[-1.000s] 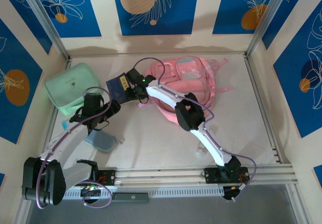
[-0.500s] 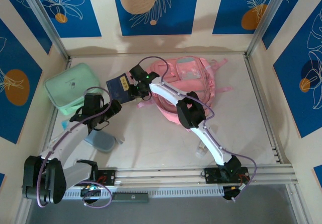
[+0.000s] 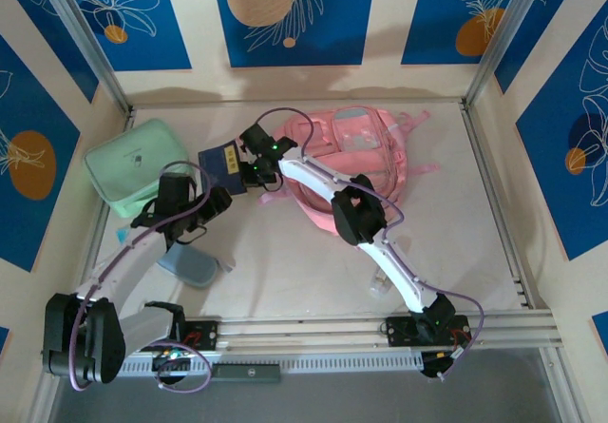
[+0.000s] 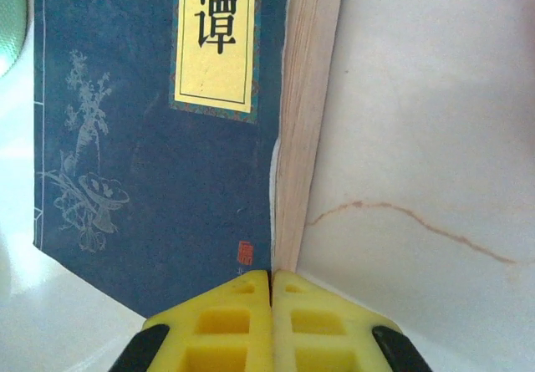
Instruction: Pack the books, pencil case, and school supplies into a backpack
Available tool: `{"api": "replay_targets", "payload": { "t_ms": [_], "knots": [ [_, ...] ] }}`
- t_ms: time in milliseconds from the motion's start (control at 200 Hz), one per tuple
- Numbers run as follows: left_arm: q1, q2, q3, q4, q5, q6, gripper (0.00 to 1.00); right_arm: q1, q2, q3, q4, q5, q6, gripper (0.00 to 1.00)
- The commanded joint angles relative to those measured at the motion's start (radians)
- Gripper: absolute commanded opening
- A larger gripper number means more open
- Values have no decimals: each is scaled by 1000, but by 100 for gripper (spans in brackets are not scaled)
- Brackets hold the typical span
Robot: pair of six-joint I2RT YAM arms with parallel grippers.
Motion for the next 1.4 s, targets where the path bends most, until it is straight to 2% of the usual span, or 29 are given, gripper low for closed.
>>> {"api": "replay_targets", "payload": {
  "t_ms": [0,180,355,495,675,725,760,805,875,1000,1246,1396],
  "knots": [
    [12,-29,44,-47,40,25,86,22,-130,-113,-29,-24,-16,0],
    [12,-37,74,-97,92,27,86,27,-360,-460,121,-64,6,0],
    [10,-11,75,-96,173,5,85,33,-549,-723,149,-80,27,0],
    [-8,41,71,-92,208,7,80,56,-681,-916,179,-92,45,0],
    [-84,74,64,-119,141,-5,78,85,-802,-1087,192,-111,79,0],
    [-97,86,52,-109,134,-15,76,86,-806,-1107,184,-104,89,0],
    [-103,94,44,-93,136,-20,75,84,-800,-1107,166,-91,100,4],
    [-114,112,38,-78,130,-23,73,78,-789,-1100,145,-80,112,13],
    [-124,143,46,-72,126,-18,73,62,-776,-1078,134,-76,135,32],
    [-131,203,58,-46,129,-7,68,53,-739,-1028,128,-80,175,50],
    [-155,284,37,32,156,-27,59,54,-630,-952,128,-78,190,52],
    [-166,336,60,1,141,-3,55,56,-586,-925,93,-33,181,53]
  ]
}}
